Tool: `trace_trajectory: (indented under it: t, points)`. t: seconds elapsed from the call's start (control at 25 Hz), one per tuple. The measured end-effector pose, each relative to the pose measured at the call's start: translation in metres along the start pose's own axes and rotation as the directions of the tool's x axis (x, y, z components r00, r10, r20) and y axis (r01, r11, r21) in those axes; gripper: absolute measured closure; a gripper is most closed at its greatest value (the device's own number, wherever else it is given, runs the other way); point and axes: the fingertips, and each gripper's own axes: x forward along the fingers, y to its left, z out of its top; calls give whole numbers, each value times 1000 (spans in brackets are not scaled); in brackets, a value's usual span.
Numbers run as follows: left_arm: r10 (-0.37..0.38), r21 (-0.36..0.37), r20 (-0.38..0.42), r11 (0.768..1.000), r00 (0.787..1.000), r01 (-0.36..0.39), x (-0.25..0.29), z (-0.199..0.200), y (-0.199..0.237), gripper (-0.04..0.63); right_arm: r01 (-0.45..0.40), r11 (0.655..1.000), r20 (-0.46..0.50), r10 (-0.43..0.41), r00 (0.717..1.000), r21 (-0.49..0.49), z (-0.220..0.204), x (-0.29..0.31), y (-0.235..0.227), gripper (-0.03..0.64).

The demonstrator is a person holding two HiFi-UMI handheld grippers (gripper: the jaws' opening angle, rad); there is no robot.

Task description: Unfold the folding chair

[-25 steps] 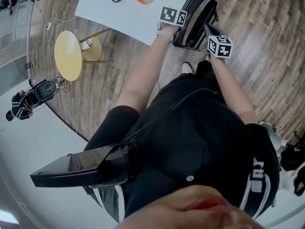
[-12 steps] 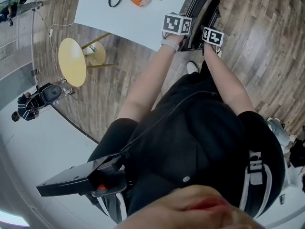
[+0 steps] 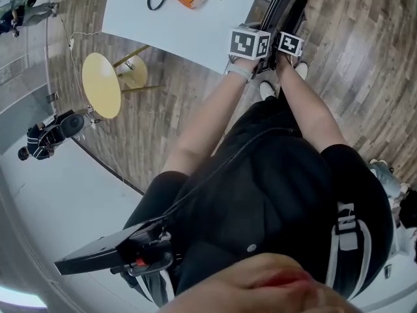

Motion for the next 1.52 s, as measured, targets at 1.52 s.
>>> trace_trajectory:
  t: [1.52]
  points:
    - [-79, 32, 50, 996, 996, 77, 6, 3, -25, 509, 46, 999, -25, -45, 999, 19, -22, 7, -71, 445]
